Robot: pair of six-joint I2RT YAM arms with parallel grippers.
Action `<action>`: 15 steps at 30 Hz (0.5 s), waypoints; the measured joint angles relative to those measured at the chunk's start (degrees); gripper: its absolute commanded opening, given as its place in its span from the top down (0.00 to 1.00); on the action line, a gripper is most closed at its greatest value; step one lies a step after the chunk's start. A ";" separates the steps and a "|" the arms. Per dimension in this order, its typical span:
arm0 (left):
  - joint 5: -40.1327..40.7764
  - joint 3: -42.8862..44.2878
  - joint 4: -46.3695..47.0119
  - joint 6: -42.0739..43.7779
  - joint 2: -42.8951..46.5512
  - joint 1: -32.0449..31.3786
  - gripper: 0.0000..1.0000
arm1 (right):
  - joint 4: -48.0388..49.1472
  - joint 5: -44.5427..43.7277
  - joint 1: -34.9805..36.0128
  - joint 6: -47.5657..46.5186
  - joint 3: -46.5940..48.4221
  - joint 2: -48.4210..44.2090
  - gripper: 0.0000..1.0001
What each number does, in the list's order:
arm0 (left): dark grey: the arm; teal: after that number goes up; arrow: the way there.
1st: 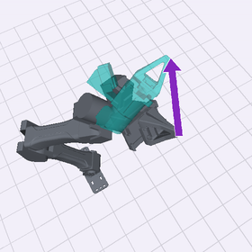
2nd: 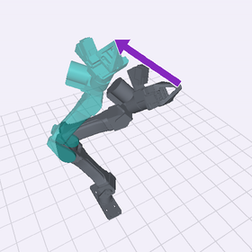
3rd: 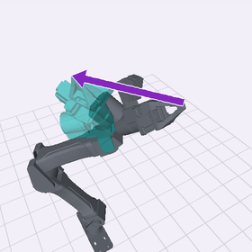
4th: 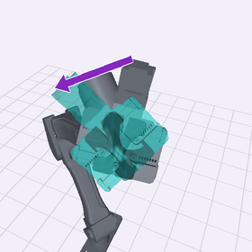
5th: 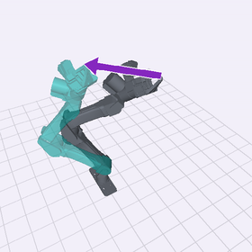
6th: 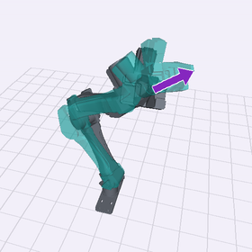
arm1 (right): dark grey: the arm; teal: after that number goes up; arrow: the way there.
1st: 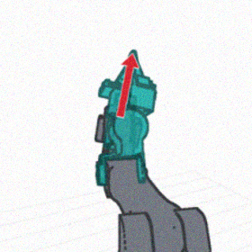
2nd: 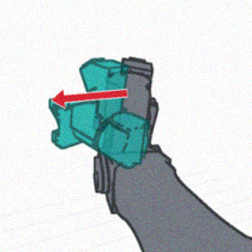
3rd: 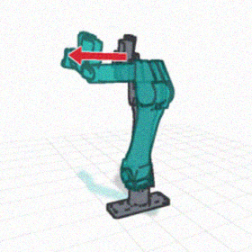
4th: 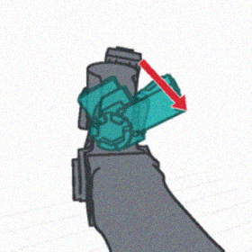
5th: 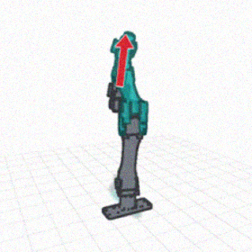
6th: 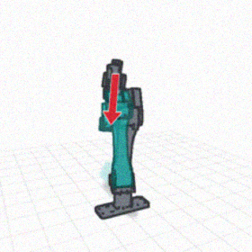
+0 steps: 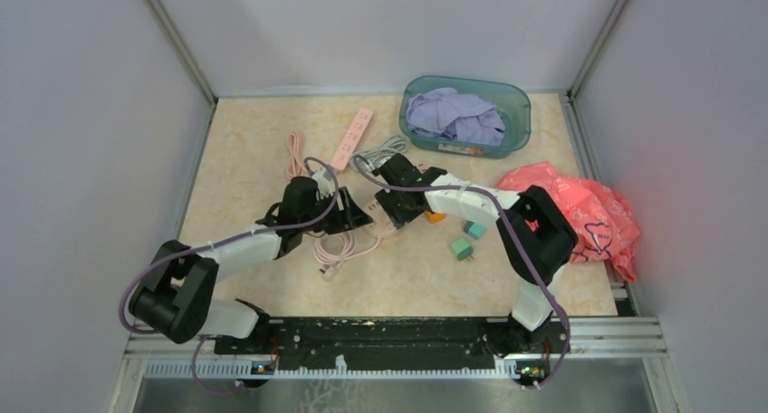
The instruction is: Insert the plug
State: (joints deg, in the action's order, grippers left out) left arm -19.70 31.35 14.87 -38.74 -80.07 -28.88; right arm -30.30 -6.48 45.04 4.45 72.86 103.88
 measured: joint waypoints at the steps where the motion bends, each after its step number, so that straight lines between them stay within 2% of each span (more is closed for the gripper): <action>1: 0.44 -0.11 -0.39 0.00 1.16 0.00 0.28 | -0.31 -0.04 -0.17 0.28 -1.22 -0.87 0.45; 9: 3.23 -2.23 -5.33 0.46 9.51 0.00 0.21 | -0.61 -3.10 -0.22 4.72 -9.57 -13.64 0.30; 15: 5.60 -3.23 -11.58 1.14 20.09 0.00 0.18 | -0.76 -6.95 -0.39 9.27 -16.79 -21.27 0.24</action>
State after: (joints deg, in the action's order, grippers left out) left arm -14.11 28.12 3.29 -37.60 -59.99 -28.88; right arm -31.07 -13.43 44.64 13.72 56.07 82.61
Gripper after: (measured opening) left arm 0.813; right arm 0.745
